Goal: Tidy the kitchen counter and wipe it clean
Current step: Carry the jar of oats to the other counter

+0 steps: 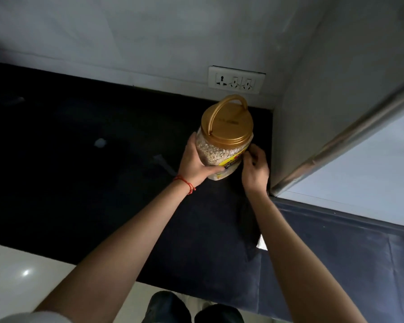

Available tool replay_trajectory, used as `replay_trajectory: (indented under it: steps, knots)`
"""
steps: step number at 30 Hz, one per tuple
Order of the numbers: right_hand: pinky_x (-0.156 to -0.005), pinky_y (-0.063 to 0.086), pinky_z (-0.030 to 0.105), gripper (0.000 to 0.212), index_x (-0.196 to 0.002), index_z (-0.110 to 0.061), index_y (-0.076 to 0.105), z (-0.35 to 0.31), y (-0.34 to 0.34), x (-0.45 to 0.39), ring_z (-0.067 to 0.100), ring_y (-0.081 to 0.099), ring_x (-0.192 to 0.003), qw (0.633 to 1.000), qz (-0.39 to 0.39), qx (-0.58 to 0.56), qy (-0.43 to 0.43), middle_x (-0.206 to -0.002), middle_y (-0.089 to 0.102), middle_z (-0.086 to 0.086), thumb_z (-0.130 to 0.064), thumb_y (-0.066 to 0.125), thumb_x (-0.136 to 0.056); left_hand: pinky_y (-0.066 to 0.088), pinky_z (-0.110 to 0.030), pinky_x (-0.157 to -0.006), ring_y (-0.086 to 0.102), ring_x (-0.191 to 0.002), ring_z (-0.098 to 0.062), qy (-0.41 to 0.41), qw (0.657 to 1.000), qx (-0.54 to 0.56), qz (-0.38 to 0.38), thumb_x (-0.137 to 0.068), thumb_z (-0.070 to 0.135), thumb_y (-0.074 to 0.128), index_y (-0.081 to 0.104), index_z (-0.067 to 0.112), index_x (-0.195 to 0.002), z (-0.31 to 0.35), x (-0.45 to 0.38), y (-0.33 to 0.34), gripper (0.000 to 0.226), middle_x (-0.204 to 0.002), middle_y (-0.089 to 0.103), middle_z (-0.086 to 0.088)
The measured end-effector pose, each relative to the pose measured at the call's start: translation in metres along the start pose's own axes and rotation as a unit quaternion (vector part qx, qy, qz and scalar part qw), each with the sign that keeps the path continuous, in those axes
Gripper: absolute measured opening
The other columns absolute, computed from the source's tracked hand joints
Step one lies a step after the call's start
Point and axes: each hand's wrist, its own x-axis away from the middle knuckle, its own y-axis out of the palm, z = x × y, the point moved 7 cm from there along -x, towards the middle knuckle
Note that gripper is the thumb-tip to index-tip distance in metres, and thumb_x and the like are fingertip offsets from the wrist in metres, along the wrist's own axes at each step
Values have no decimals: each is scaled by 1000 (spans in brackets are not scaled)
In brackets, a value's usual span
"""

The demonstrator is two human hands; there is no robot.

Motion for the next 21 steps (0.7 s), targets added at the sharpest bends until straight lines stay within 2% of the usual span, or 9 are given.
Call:
replay_trajectory:
  steps: [2,4,5,7,11,14,18,20,21]
  knots:
    - [-97,37,22,36,-127,-16,51,-6,8,-25,15,50,-118,998,-28,-49,36,-128,56,3,-24,35,-96,36,-33,-109,37,-131,-20,-8,1000,10,-2,-49,18,88,21,11,-140,-3,-1,1,113,-141,37,-10]
    - [-105,39,39,35,-106,-19,62,-7,16,-39,15,56,-108,992,-59,-93,55,-112,63,0,-27,29,-97,38,-34,-107,39,-130,-20,-24,999,23,-4,-50,17,88,21,12,-139,-7,0,3,111,-141,37,-9]
    - [-106,39,42,36,-95,-25,63,-6,18,-41,10,58,-100,991,-68,-102,59,-102,65,-4,-30,28,-98,39,-34,-106,40,-130,-20,-32,999,28,-4,-51,17,87,22,12,-138,-8,0,4,109,-140,37,-10]
    - [-105,40,39,37,-93,-31,62,-4,18,-42,3,57,-96,991,-77,-94,54,-98,64,-12,-39,27,-97,41,-32,-104,41,-128,-20,-36,999,33,6,-52,16,87,23,12,-137,-8,0,5,107,-139,39,-9]
    - [-101,41,33,47,-120,-25,58,0,15,-35,8,55,-106,989,-90,-96,71,-113,62,-6,-50,27,-95,38,-23,-97,41,-122,-10,-17,999,32,17,-51,18,88,27,14,-137,-5,3,2,105,-137,43,-7]
    - [-83,44,19,45,-123,-21,55,1,10,-24,-2,56,-94,986,-98,-113,68,-109,62,-7,-46,29,-96,45,-28,-97,47,-118,-9,-30,997,65,6,-43,35,86,33,20,-132,-7,12,-1,105,-130,50,-2]
    - [-90,48,31,33,-110,-27,63,-9,1,-9,9,61,-98,991,-93,-89,36,-111,66,-1,-46,46,-89,55,-33,-87,60,-108,-16,-89,978,185,22,-39,38,82,44,15,-123,-8,26,-6,95,-119,60,-3]
    - [-89,50,33,28,-103,-32,65,-16,2,3,12,63,-99,990,-114,-83,20,-110,66,0,-47,56,-81,58,-23,-73,64,-97,-15,-108,968,224,43,-47,31,82,46,11,-123,-5,33,-12,87,-112,63,-5]
    - [-89,51,33,35,-106,-30,64,-19,3,10,14,63,-100,988,-130,-82,9,-113,64,3,-48,60,-76,57,-18,-67,65,-91,-14,-116,962,243,52,-53,27,81,46,9,-123,-4,38,-17,80,-109,63,-6]
